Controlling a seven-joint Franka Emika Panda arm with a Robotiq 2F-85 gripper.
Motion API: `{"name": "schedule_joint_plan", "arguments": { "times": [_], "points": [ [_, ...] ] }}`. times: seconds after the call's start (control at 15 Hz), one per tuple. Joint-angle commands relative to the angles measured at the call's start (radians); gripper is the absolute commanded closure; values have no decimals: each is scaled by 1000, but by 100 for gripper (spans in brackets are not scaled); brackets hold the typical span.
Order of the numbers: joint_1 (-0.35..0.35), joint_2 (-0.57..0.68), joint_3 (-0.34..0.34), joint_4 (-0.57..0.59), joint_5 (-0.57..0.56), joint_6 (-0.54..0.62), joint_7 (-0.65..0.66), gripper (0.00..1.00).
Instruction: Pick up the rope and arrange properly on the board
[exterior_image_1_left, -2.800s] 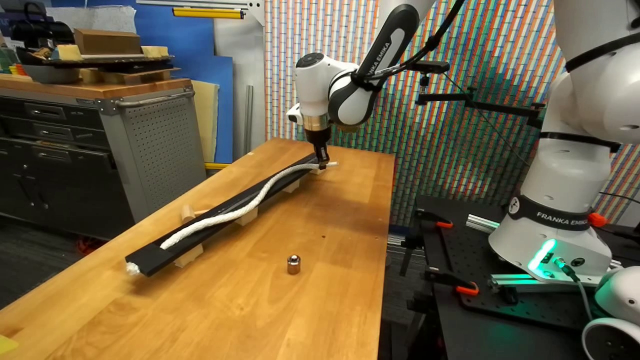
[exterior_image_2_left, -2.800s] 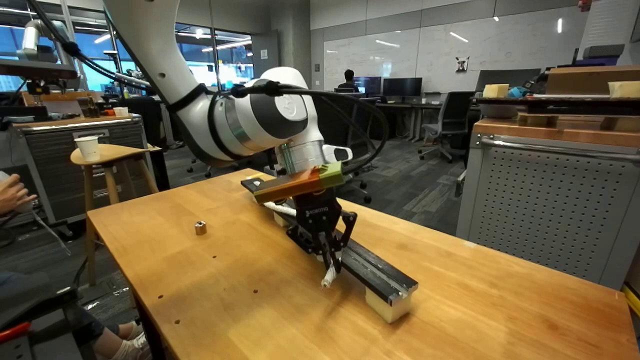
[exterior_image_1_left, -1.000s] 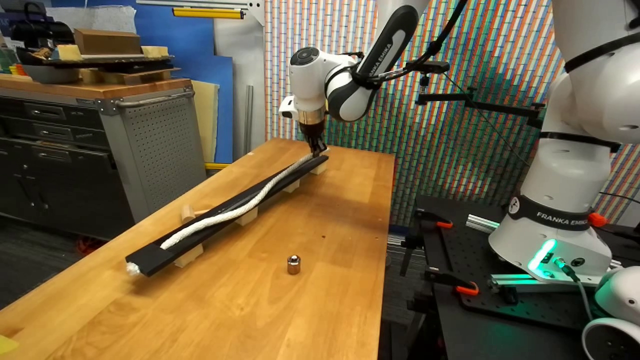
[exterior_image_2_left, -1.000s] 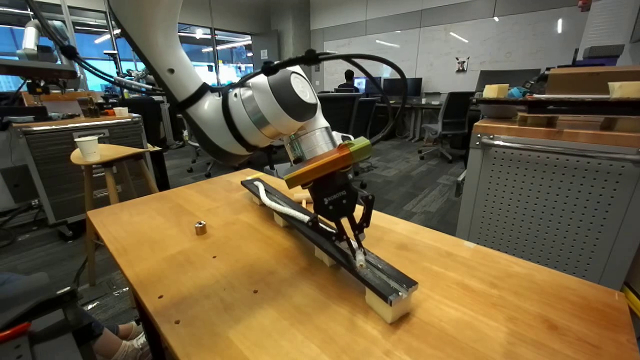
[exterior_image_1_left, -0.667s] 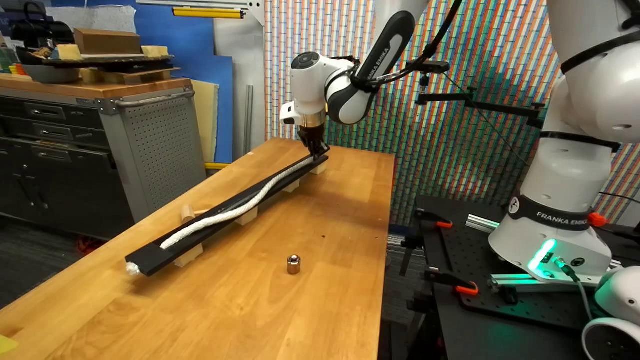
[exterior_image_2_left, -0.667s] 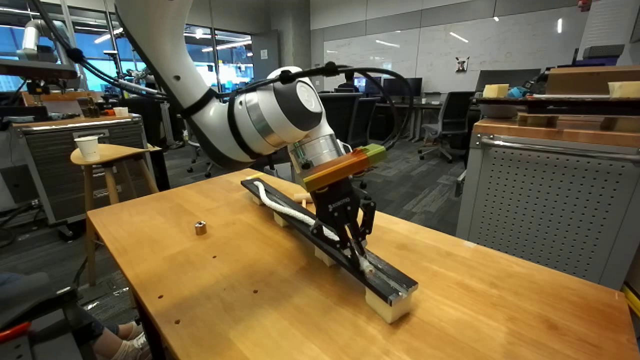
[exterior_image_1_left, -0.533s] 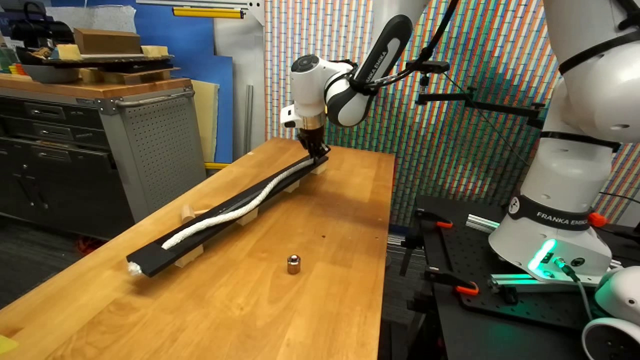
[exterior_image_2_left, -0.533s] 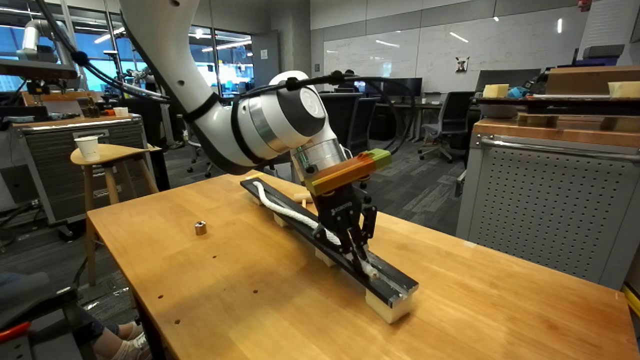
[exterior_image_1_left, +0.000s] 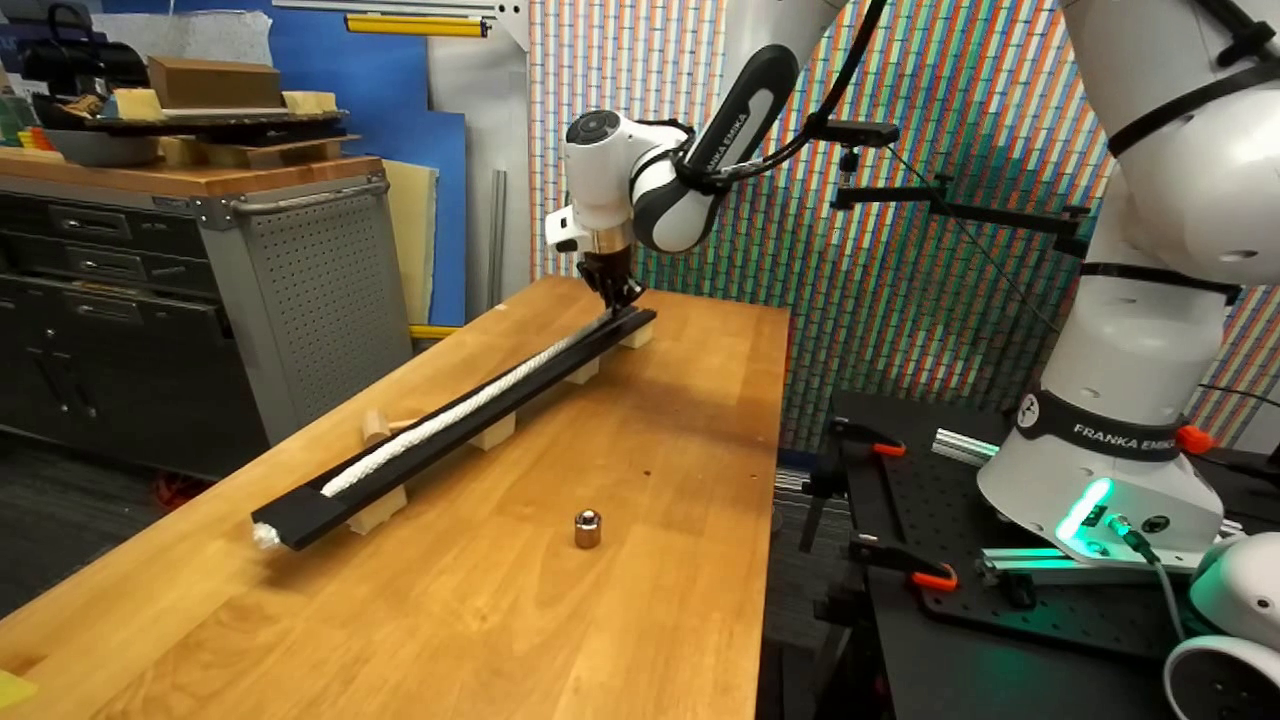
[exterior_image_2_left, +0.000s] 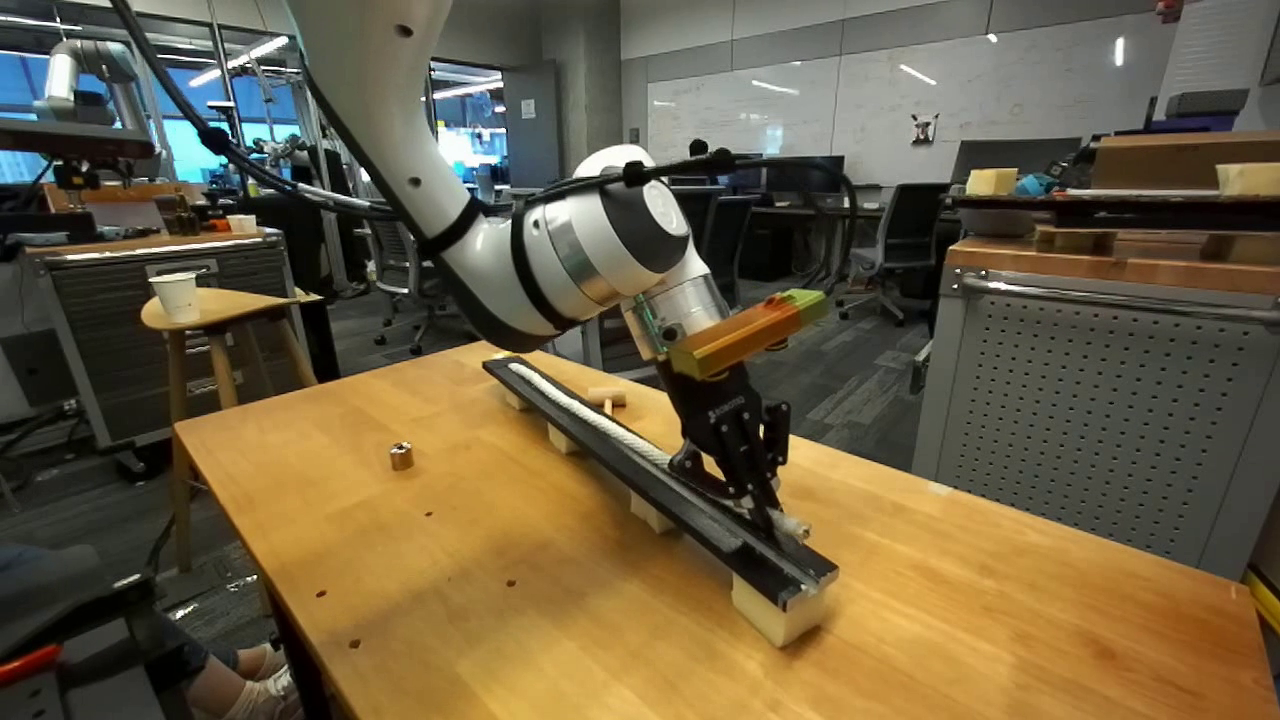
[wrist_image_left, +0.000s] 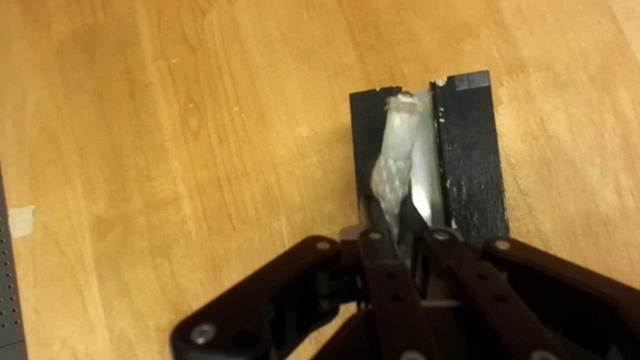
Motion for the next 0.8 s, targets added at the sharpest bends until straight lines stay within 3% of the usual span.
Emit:
{"name": "schedule_joint_plan", "arguments": {
  "times": [0.0, 0.73],
  "points": [
    [-16, 38, -10, 71, -15, -23, -42, 97],
    [-13, 16, -44, 53, -20, -81, -8, 97]
  ]
}}
